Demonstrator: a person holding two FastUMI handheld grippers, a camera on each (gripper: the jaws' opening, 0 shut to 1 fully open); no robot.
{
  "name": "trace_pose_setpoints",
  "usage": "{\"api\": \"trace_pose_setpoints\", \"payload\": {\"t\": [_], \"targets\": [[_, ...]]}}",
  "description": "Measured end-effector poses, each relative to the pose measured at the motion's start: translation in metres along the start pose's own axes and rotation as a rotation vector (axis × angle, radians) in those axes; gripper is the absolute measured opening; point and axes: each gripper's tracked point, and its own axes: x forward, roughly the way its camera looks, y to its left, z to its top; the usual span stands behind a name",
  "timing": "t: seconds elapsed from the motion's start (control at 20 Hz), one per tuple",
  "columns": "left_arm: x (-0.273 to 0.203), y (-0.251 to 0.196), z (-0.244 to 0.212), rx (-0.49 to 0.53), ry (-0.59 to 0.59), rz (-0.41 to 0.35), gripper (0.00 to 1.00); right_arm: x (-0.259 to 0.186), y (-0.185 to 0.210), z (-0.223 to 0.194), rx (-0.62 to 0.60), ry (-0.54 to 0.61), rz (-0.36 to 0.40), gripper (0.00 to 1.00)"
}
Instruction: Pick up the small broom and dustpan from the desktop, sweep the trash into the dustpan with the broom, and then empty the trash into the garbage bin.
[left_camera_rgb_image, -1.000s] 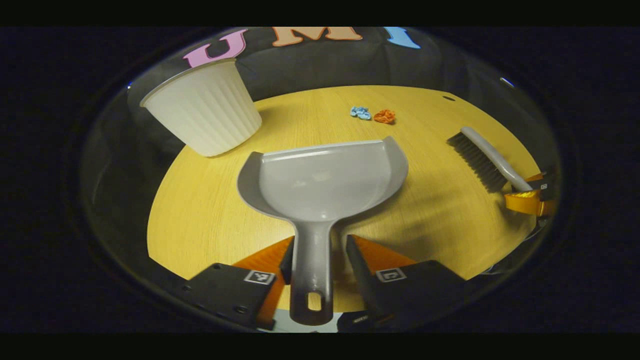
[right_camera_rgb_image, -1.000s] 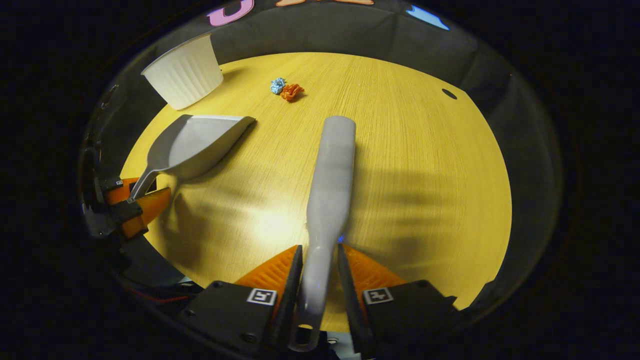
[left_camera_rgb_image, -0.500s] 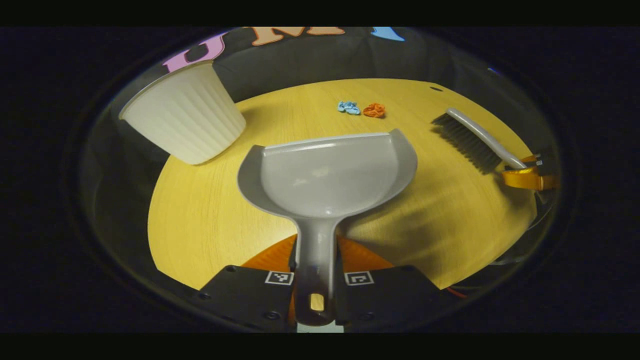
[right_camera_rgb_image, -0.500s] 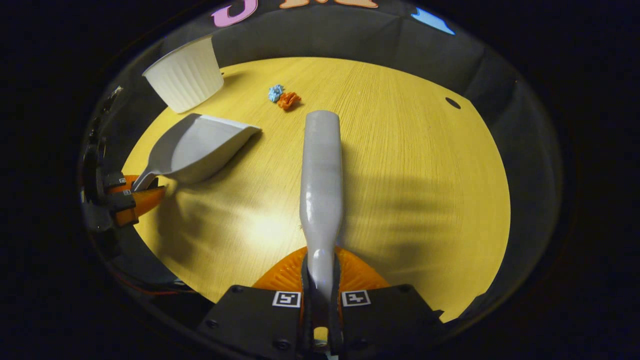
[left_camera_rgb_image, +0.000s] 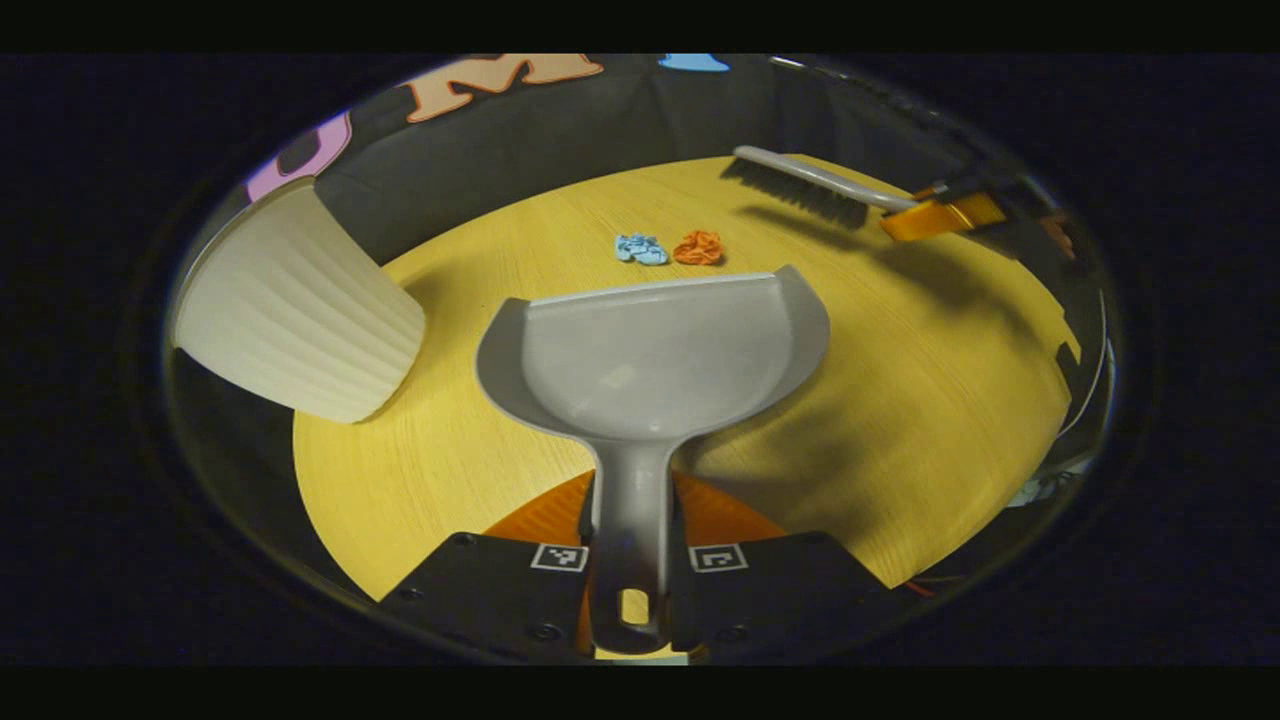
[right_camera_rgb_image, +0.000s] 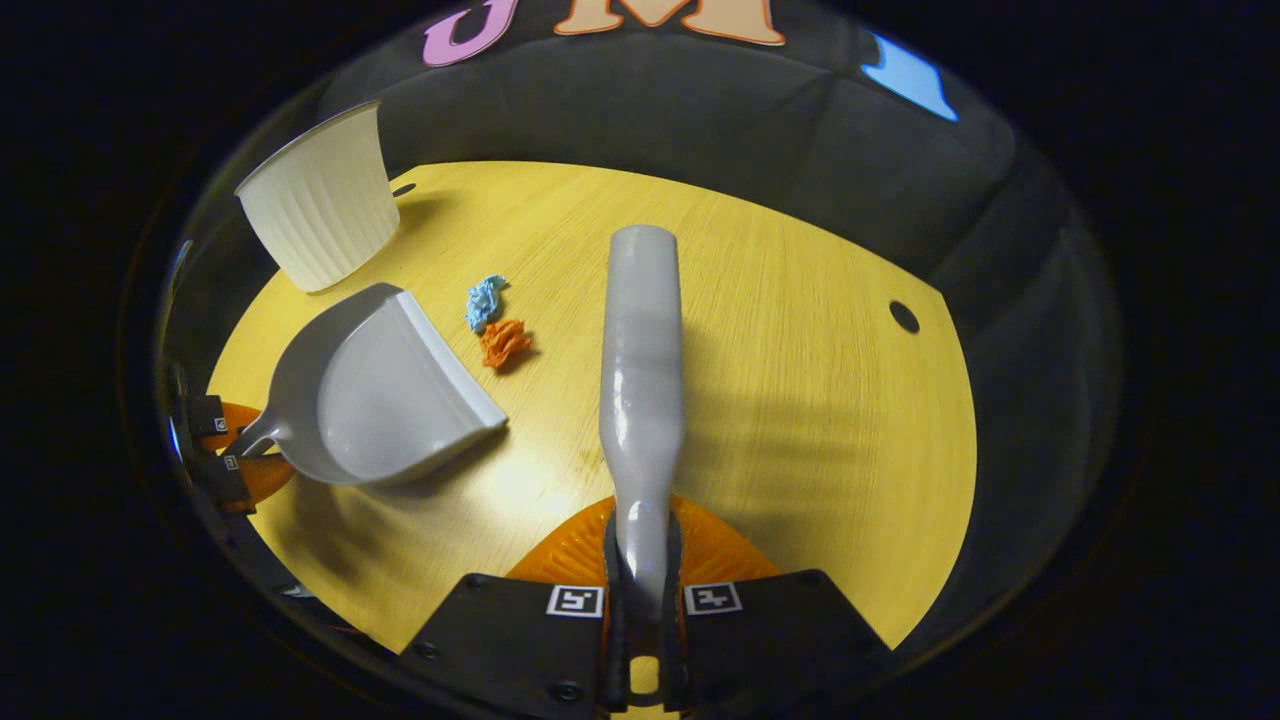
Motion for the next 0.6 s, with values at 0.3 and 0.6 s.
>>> {"api": "trace_pose_setpoints", "payload": {"t": [0.3,0.6], "targets": [[0.0,-0.002,-0.001,0.026,0.009,-0.022,0.24,0.043,0.016,0.053,-0.205,0.099,0.018,0.15],[-0.003,-0.003,-0.001,0.051,0.012,-0.037,0.22,0.038,0.068,0.051,-0.567,0.192,0.157,0.15]]}}
